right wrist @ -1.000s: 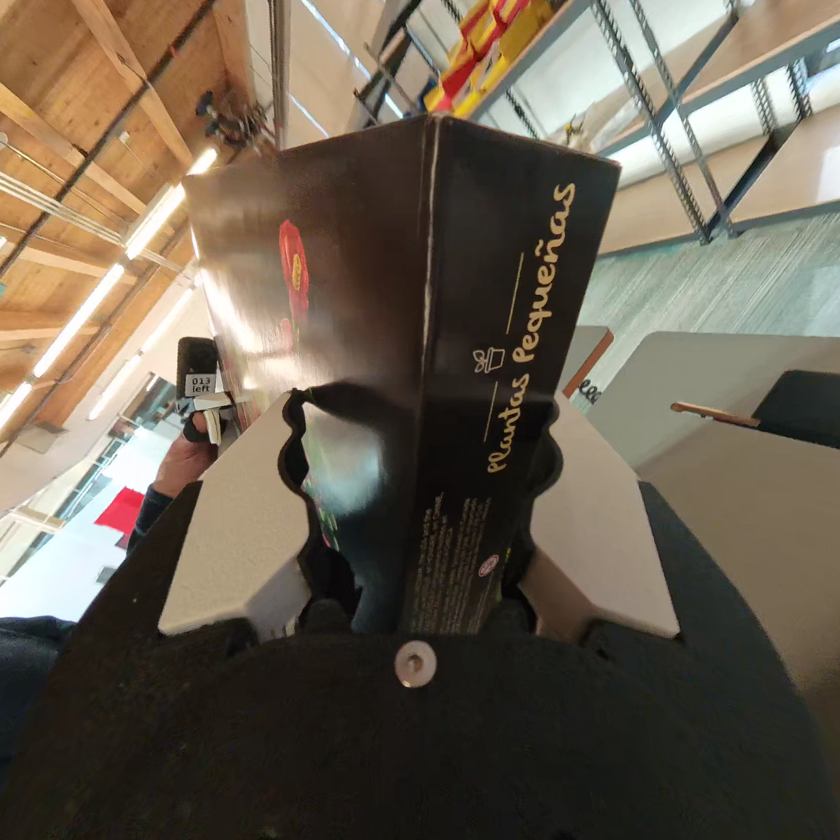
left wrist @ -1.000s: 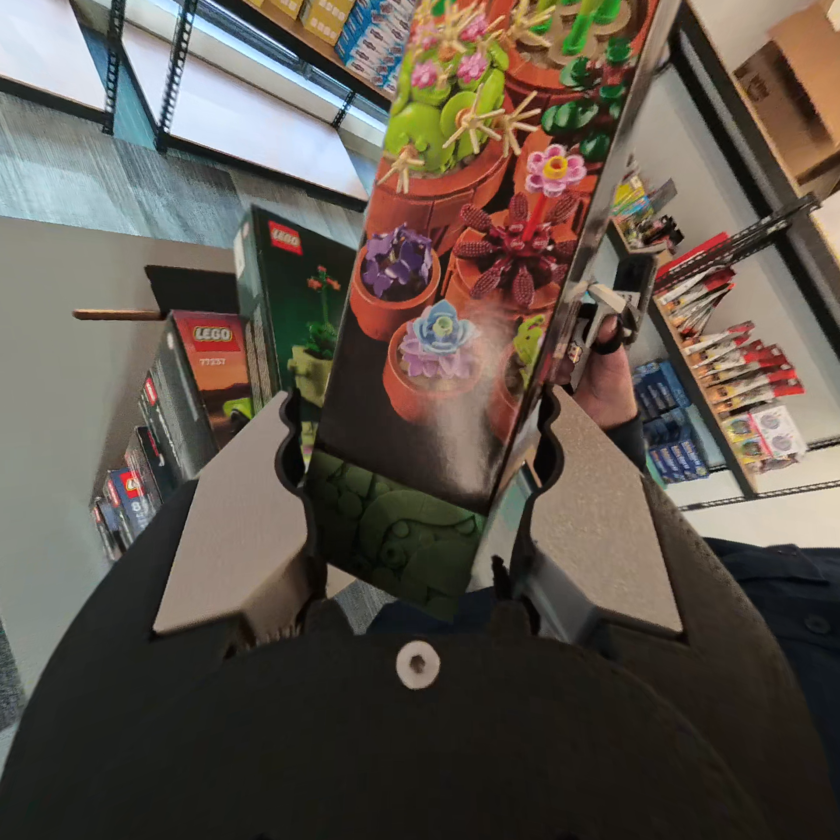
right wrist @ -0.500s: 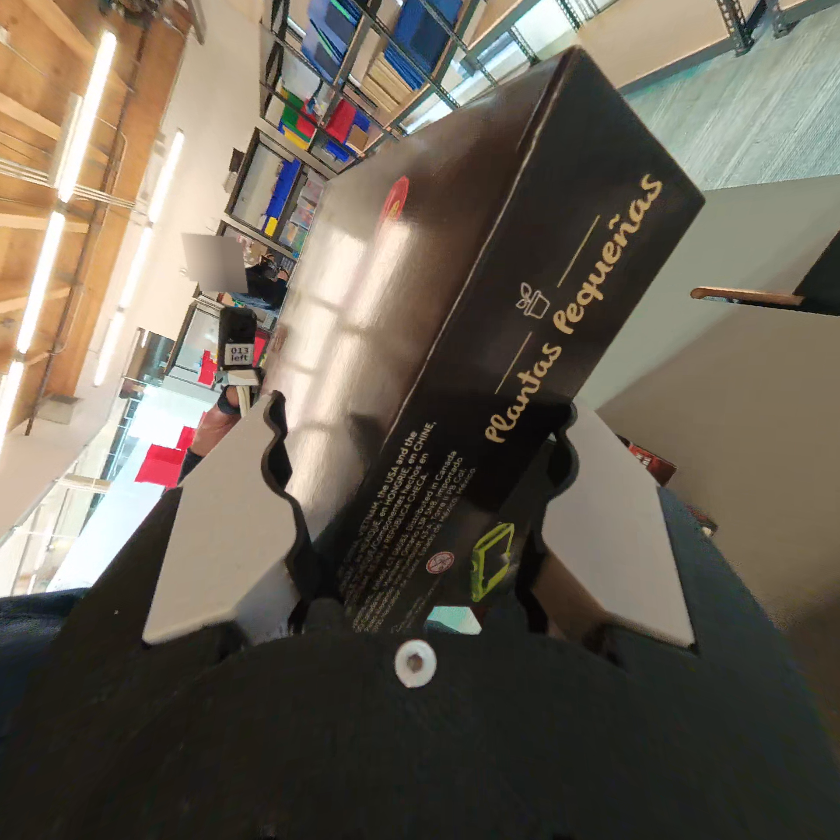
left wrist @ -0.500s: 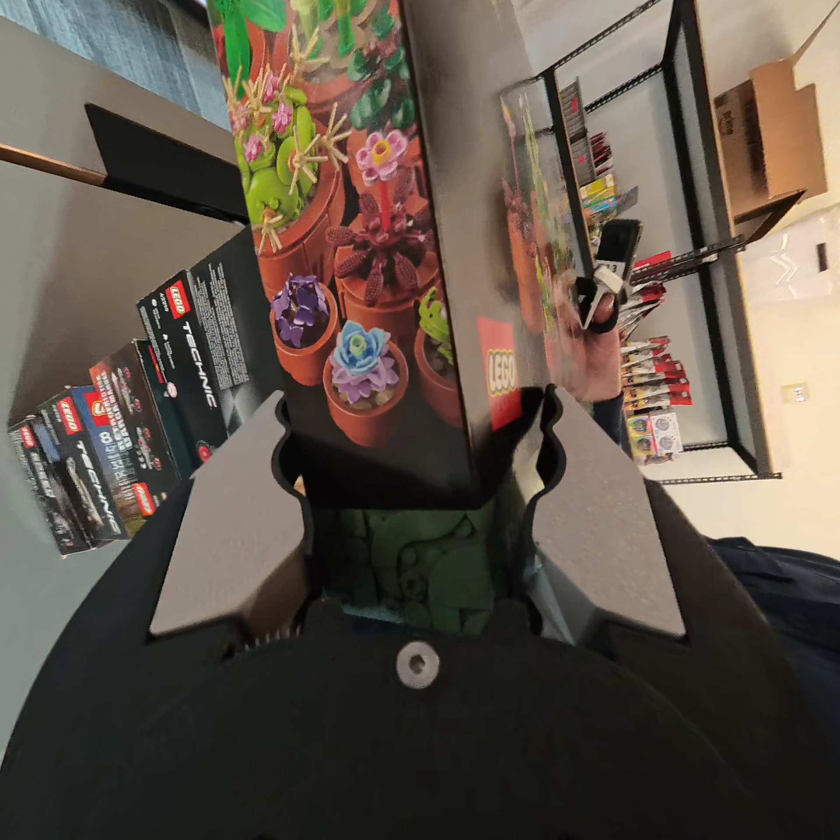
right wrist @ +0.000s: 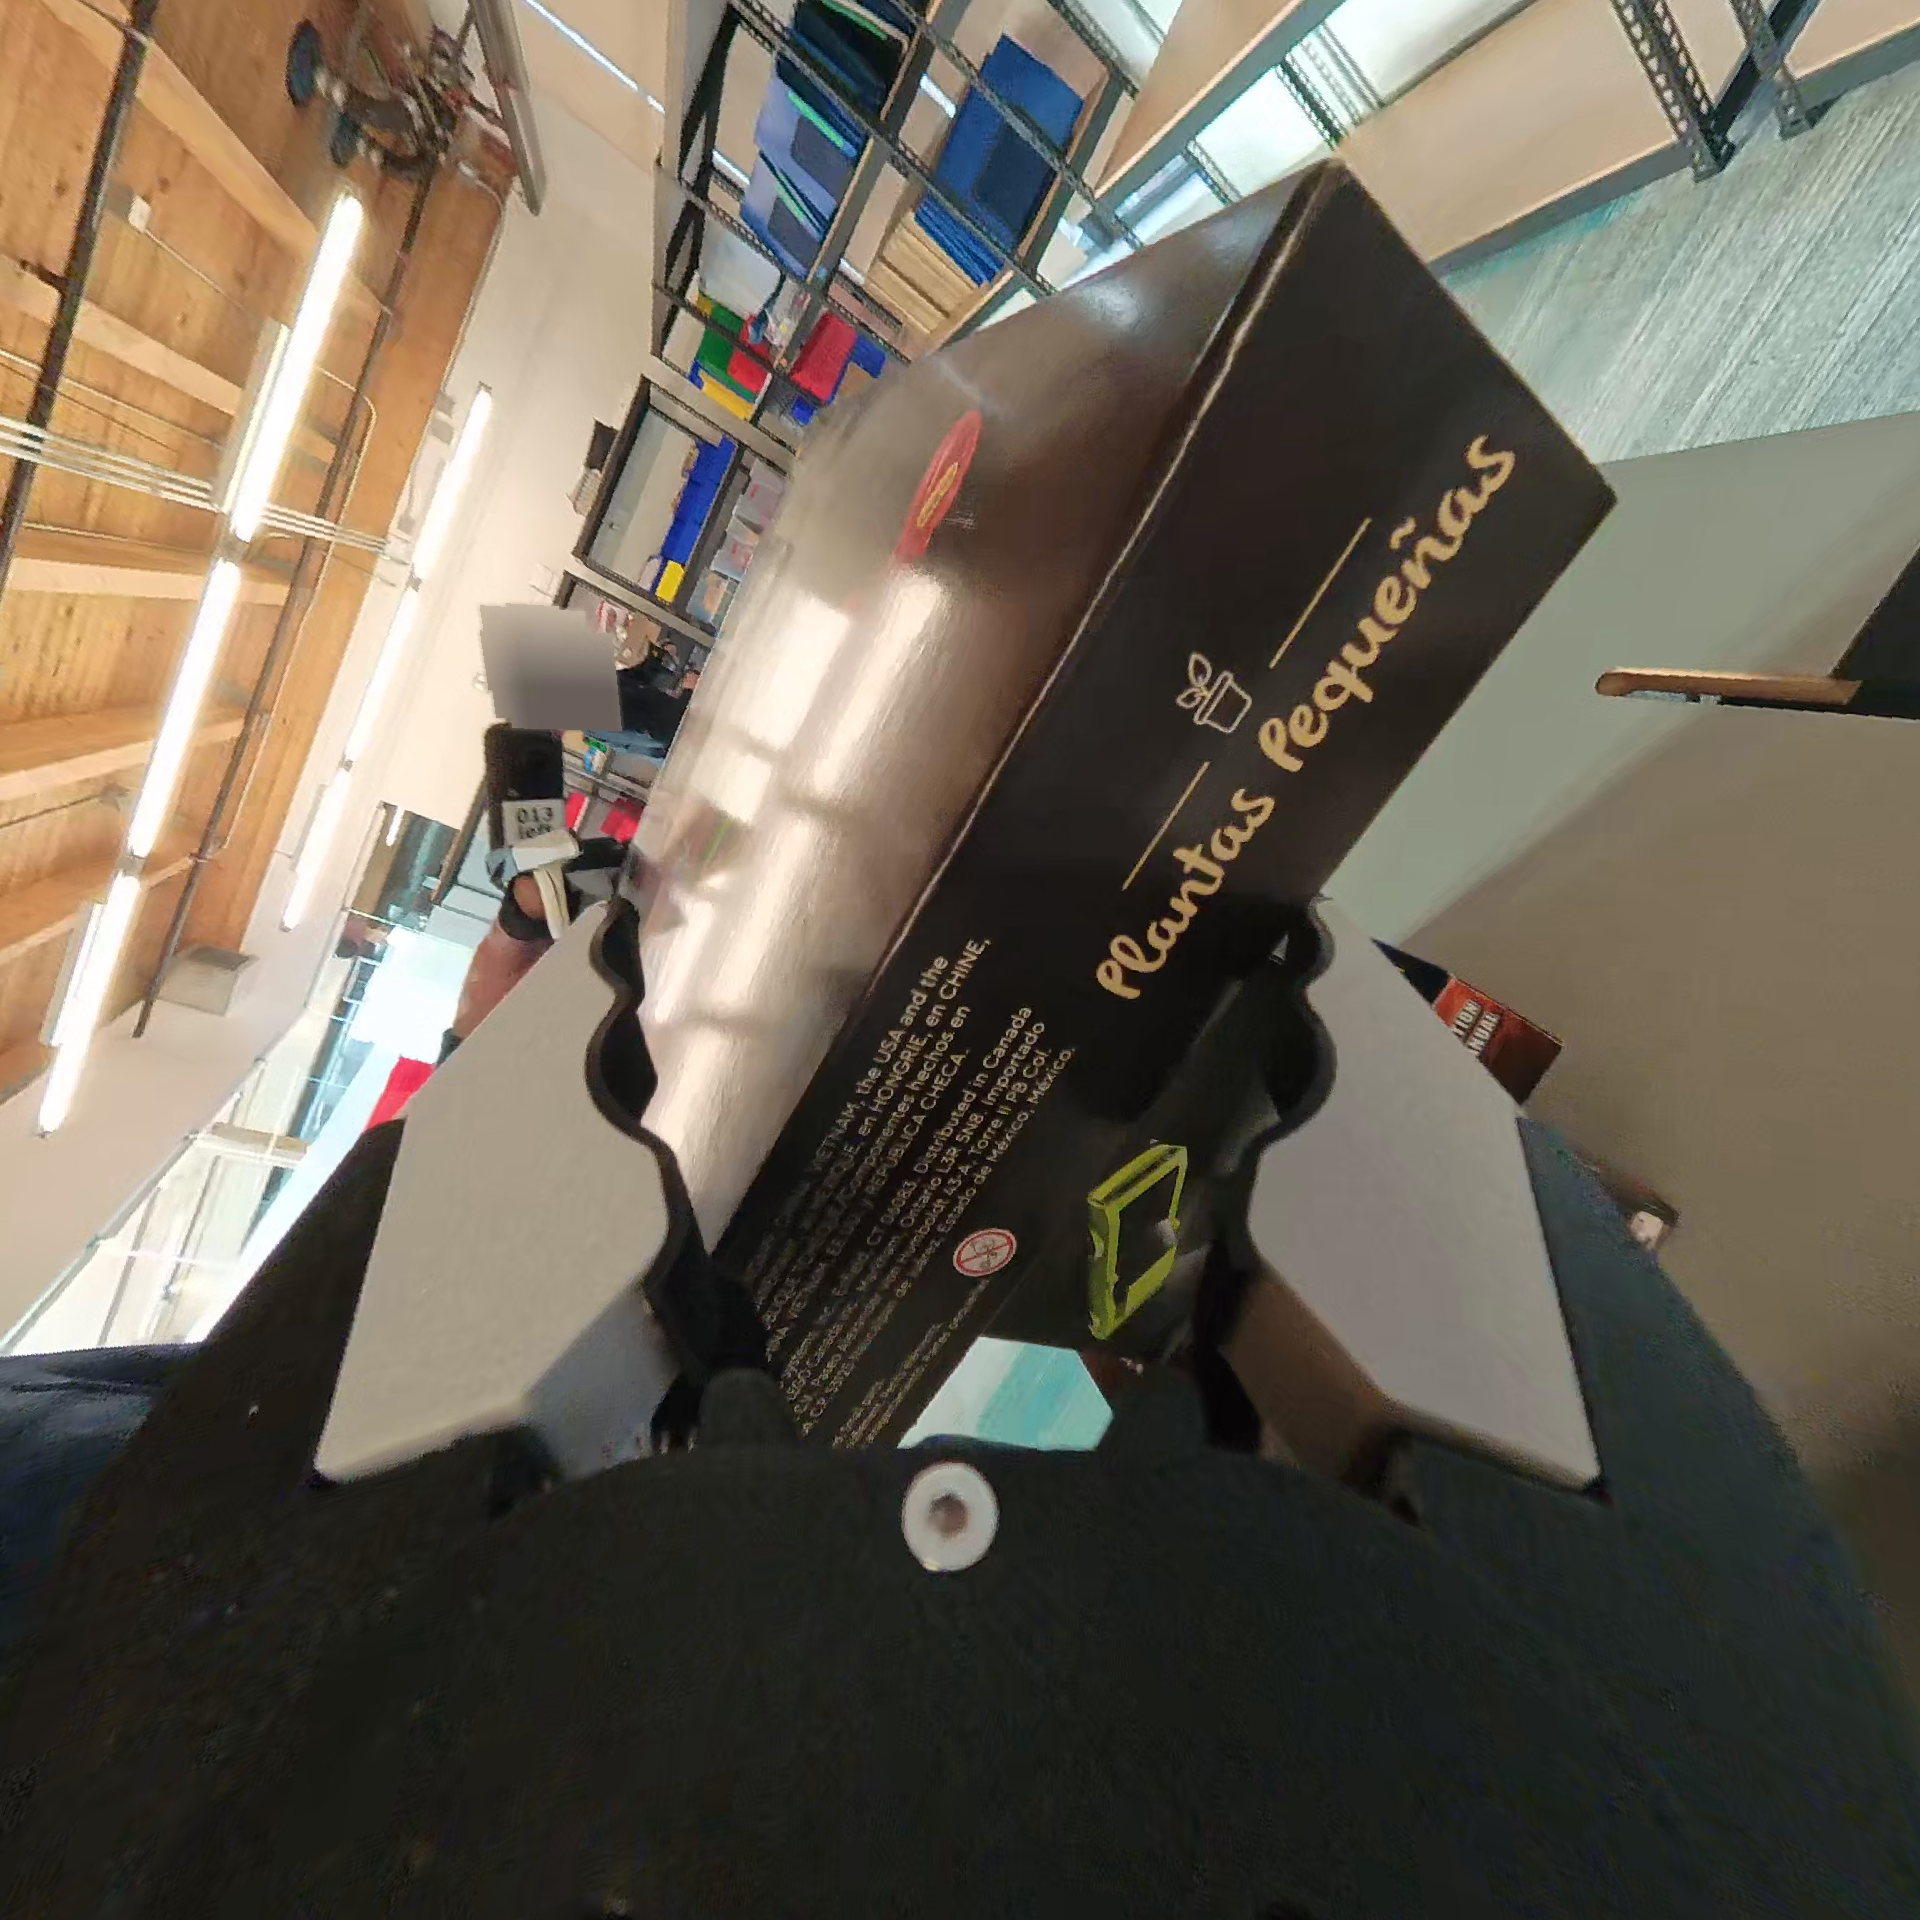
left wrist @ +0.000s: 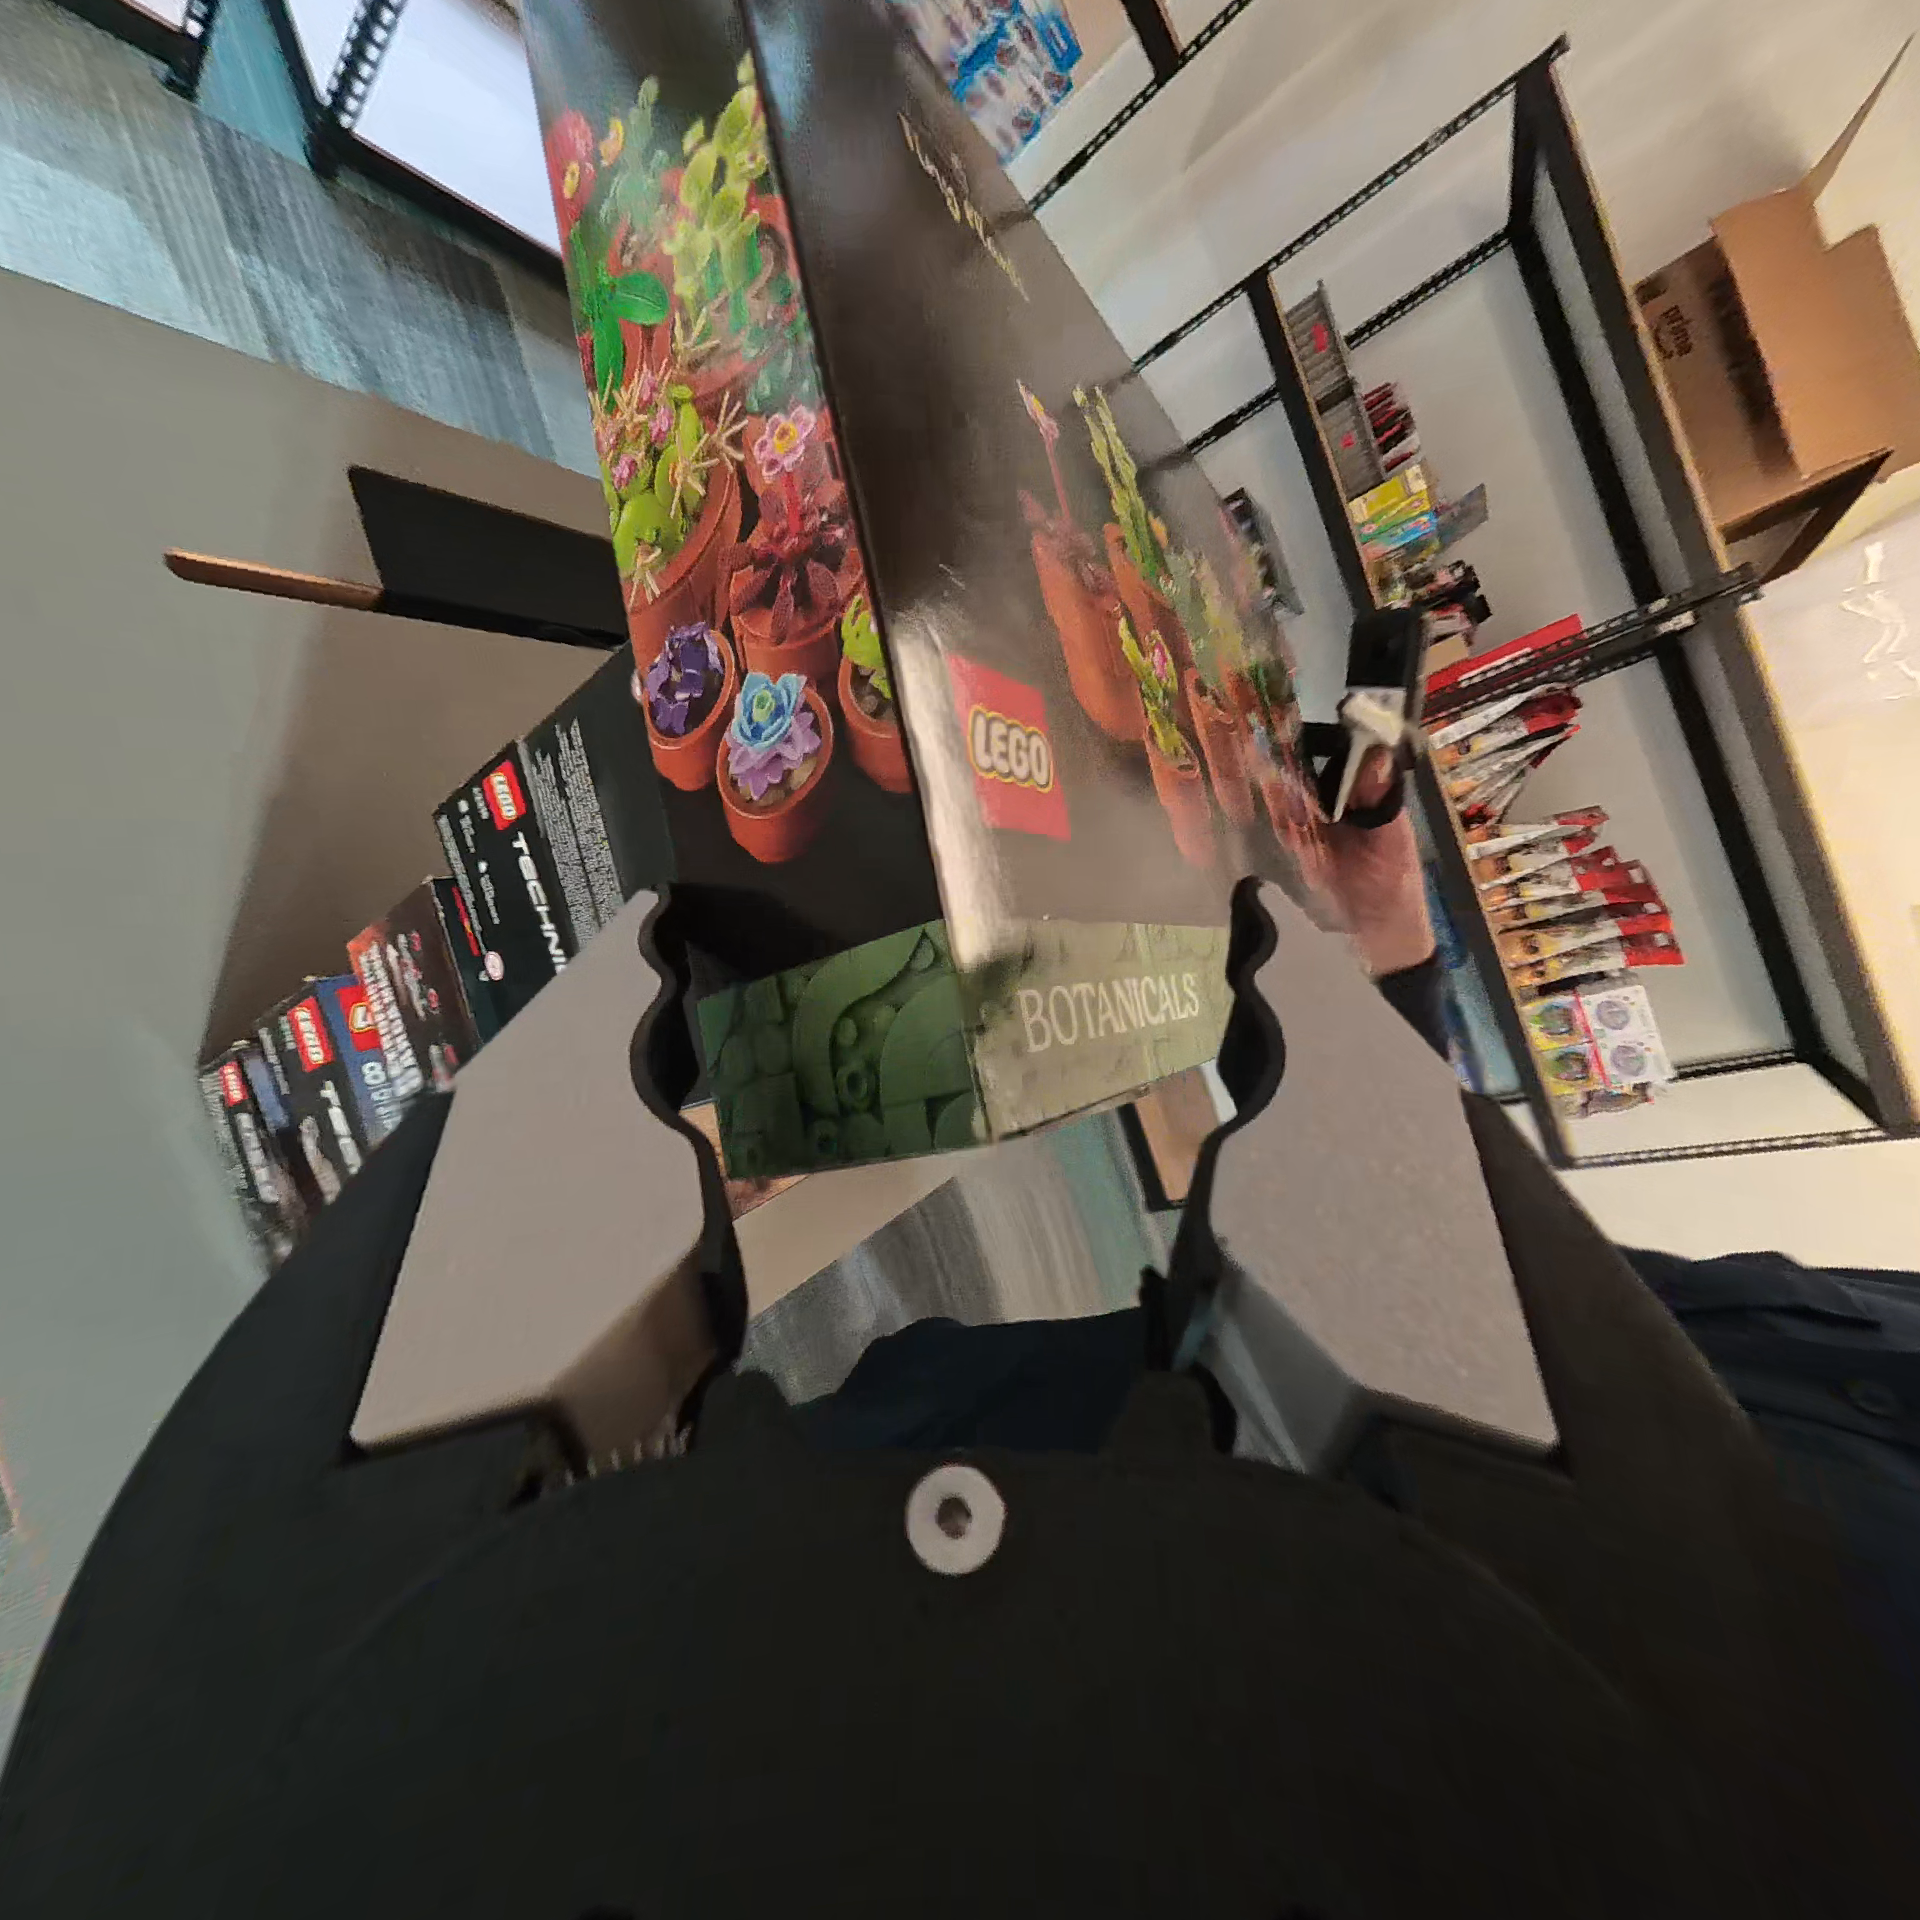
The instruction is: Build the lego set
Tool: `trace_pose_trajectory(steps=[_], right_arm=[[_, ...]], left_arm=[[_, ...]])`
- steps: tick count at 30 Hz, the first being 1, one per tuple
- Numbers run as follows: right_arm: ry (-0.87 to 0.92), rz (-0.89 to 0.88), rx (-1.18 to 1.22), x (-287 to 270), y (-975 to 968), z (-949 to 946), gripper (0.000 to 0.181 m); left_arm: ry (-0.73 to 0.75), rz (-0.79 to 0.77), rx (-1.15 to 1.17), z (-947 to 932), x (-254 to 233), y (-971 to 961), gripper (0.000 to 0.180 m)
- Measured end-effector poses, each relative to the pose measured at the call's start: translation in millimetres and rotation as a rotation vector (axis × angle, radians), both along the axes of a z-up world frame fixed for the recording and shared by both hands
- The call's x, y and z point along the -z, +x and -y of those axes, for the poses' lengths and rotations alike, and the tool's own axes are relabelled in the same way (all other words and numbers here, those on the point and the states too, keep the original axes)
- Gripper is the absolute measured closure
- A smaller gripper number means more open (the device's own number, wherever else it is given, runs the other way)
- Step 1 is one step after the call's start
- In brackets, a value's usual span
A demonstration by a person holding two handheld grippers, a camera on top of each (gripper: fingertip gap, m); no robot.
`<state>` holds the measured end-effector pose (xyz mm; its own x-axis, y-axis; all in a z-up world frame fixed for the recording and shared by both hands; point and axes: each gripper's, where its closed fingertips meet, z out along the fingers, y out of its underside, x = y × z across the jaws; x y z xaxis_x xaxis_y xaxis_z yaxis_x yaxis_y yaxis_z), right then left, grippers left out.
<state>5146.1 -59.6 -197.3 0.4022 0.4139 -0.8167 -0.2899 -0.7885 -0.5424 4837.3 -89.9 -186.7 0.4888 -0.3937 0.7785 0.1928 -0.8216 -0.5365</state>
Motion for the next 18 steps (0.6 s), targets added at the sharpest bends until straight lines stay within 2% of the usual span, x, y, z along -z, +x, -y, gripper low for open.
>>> trace_pose_trajectory(steps=[3,6,11,18], right_arm=[[0.005,0.053,-0.002,2.1,-4.5,-3.3,0.055],[0.029,0.075,-0.022,1.7,-12.3,-5.2,0.049],[0.036,-0.09,-0.017,-5.1,6.0,-3.1,0.057],[0.084,-0.108,0.046,-10.5,38.4,13.6,0.058]], left_arm=[[0.002,-0.06,0.007,-1.6,6.0,2.6,0.079],[-0.002,-0.05,-0.023,-3.6,8.3,-0.9,0.082],[0.024,-0.036,-0.076,-3.7,6.0,-7.2,0.087],[0.135,-0.125,-0.19,-5.5,-18.4,-31.7,0.087]])
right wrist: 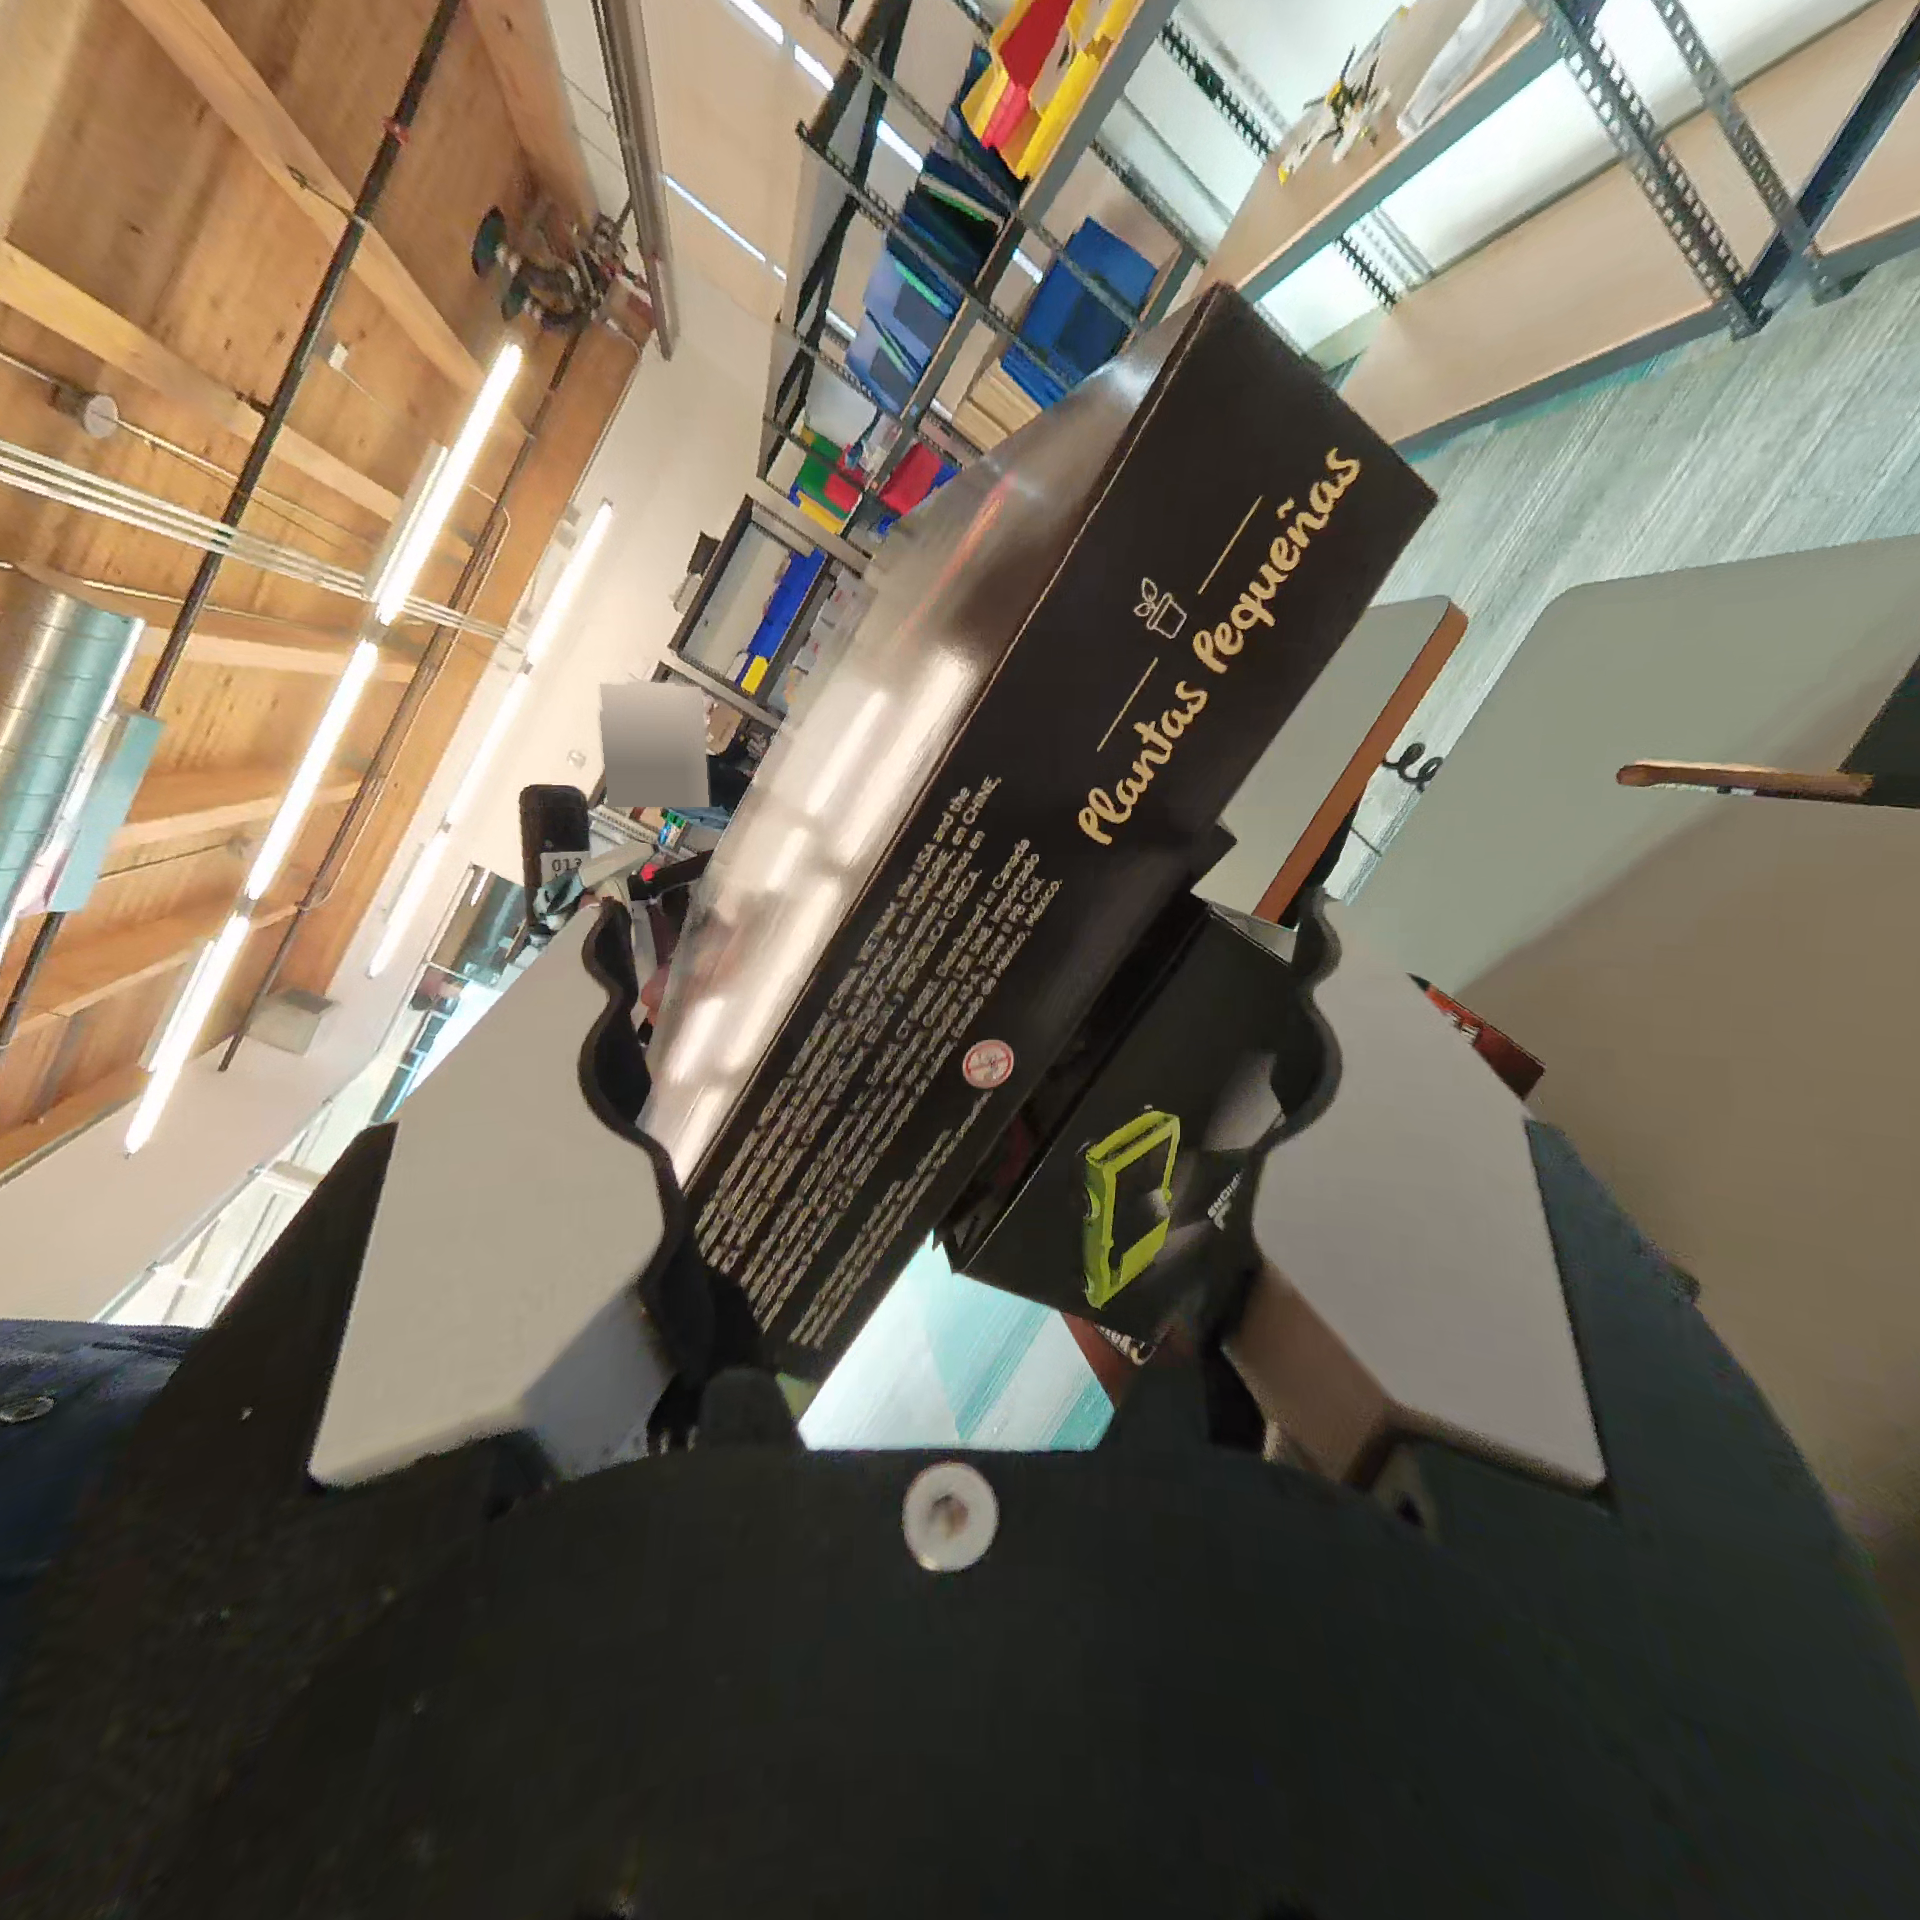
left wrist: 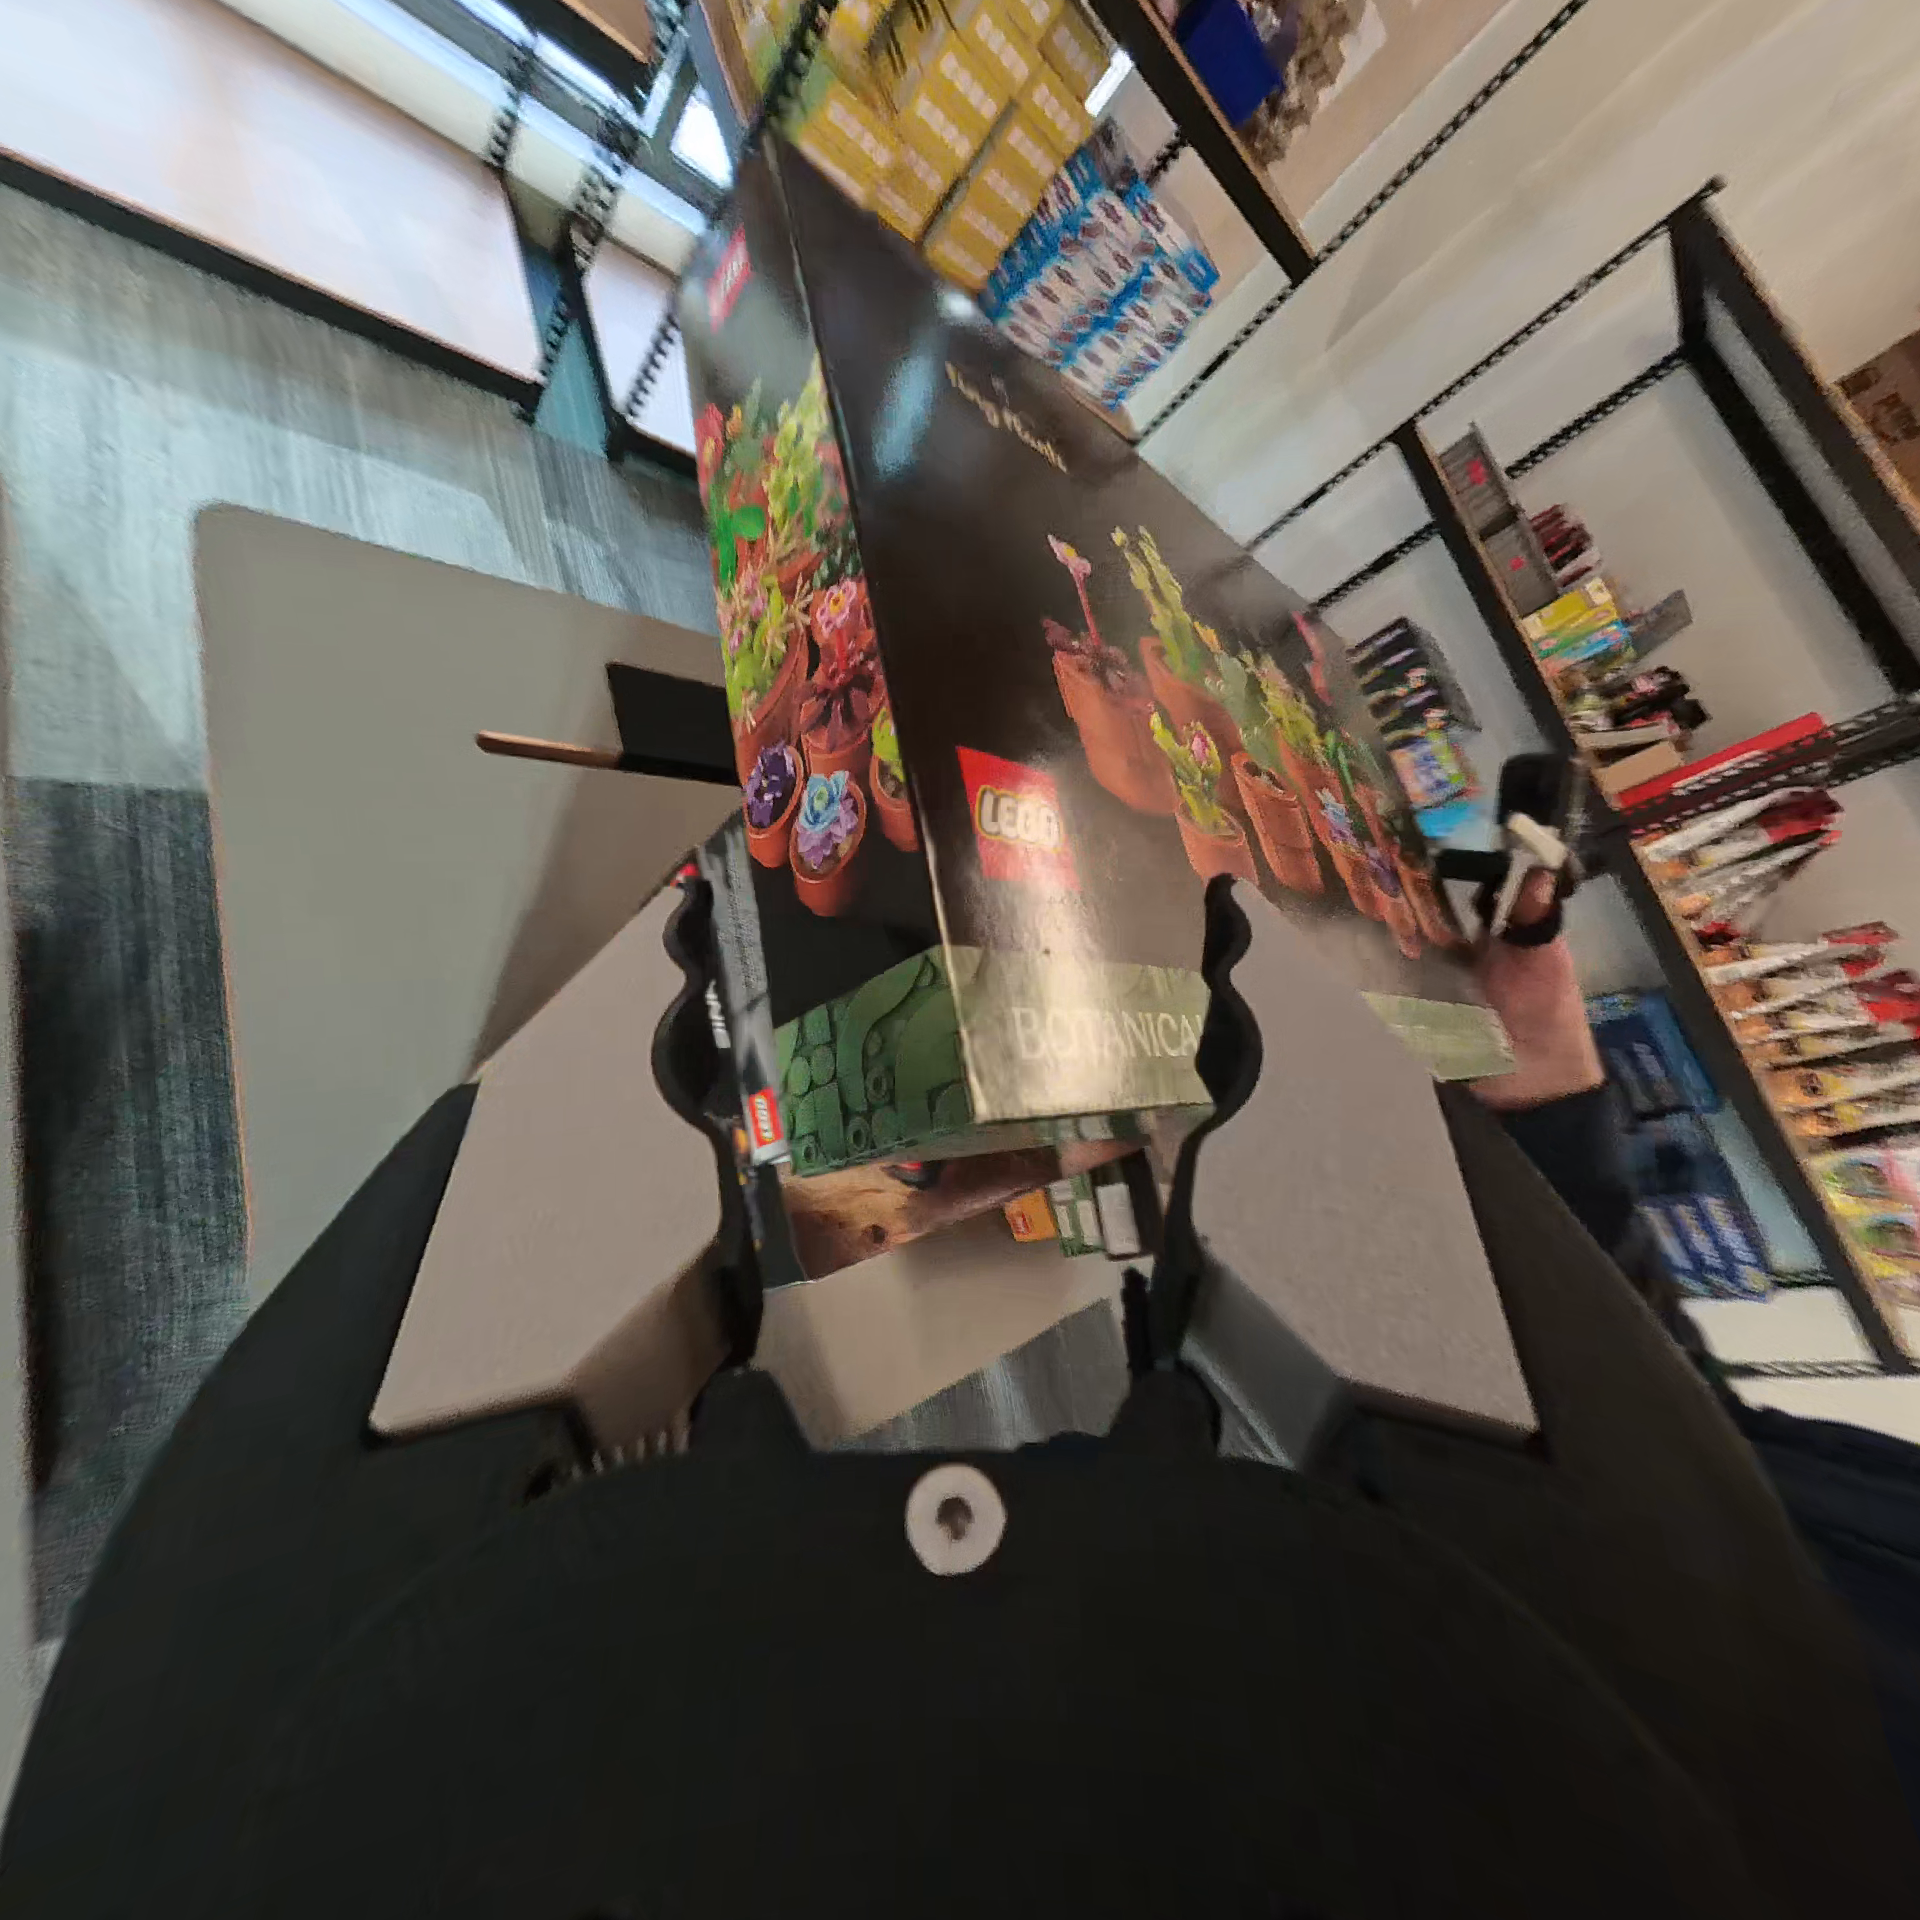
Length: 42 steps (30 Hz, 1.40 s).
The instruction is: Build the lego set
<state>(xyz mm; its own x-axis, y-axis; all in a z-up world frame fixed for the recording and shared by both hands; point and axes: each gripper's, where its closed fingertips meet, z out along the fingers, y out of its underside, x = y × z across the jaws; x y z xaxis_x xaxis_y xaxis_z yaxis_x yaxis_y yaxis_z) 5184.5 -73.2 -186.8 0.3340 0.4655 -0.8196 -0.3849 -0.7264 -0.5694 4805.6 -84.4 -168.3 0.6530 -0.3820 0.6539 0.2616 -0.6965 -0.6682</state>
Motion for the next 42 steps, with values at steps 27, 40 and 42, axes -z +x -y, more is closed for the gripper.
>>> trace_pose_trajectory(steps=[27,40,42], right_arm=[[-0.509,0.382,0.848,278.1,329.8,245.5,0.062],[-0.635,-0.091,0.894,362.1,280.6,276.3,0.051],[-0.639,-0.179,0.891,363.9,275.7,274.9,0.051]], left_arm=[[0.403,-0.097,1.562,297.4,-1.2,440.6,0.082],[-0.267,-0.723,1.339,242.6,338.7,473.8,0.05],[-0.295,-0.707,1.335,251.7,348.8,475.3,0.044]])
